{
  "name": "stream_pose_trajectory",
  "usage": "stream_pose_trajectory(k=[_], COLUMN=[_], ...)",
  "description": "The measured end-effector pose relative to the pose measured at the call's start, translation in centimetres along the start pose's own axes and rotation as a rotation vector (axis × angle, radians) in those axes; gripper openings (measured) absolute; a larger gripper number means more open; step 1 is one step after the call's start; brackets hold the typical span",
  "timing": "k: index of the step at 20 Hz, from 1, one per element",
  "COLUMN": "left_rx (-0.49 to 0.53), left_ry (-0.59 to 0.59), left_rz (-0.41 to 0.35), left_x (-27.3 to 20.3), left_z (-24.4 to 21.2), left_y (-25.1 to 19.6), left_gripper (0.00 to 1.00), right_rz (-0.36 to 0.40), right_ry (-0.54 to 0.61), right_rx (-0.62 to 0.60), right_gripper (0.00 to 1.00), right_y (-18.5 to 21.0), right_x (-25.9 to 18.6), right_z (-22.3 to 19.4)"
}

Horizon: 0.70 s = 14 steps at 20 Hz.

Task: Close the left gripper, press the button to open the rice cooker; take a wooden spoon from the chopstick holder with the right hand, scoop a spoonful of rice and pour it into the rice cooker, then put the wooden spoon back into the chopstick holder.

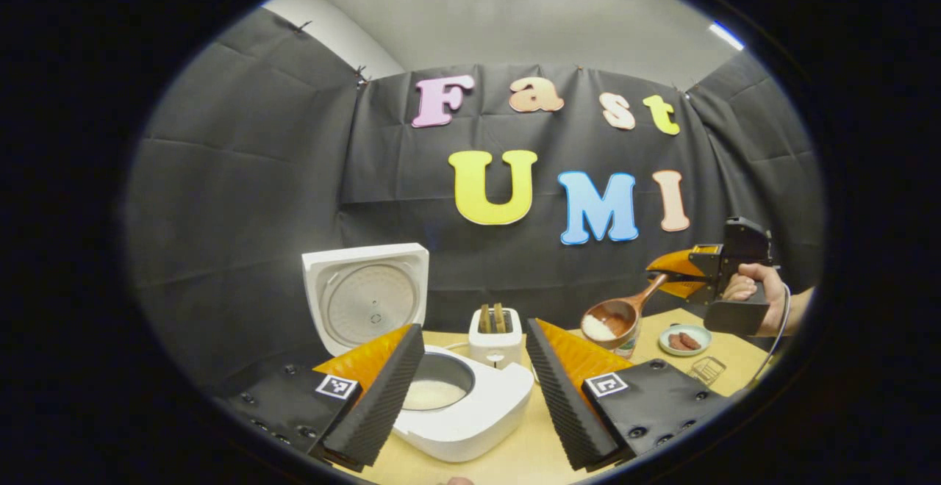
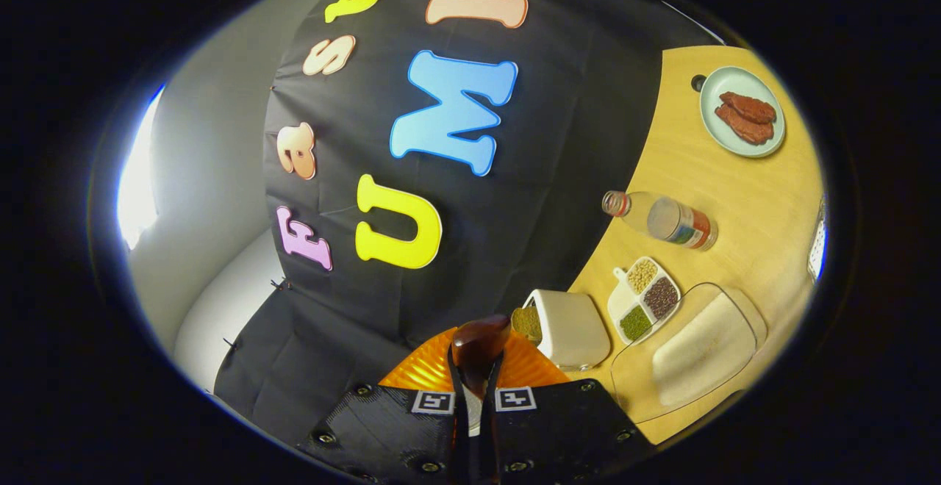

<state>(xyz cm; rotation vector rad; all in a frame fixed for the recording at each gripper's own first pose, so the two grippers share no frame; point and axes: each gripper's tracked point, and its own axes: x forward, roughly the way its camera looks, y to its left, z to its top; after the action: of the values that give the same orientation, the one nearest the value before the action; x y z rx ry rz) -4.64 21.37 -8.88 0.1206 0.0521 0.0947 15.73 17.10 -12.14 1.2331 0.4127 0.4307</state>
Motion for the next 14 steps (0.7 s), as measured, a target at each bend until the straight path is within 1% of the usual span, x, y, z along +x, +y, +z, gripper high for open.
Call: stream_pose_trajectory(k=[4,9,14], left_rx=[-0.004,-0.012,-0.023], left_ry=[-0.016,-0.014,-0.019], left_rz=[-0.003,-0.004,0.012], left_x=[-0.6,-1.0,-1.5], left_z=[0.2,-0.4,-0.5], left_y=[1.1,2.7,4.6], left_gripper=[0.96,0.96,0.96], right_rz=[0.021,0.032,0.04], right_ry=[0.037,0.075,0.108], right_rx=[0.018,-0.011,-0.033], right_gripper=[0.06,0.06,0.06], right_y=[1.3,3.2,4.3], right_x=[2.0,4.8,7.4], right_z=[-2.4,-5.4,-8.0])
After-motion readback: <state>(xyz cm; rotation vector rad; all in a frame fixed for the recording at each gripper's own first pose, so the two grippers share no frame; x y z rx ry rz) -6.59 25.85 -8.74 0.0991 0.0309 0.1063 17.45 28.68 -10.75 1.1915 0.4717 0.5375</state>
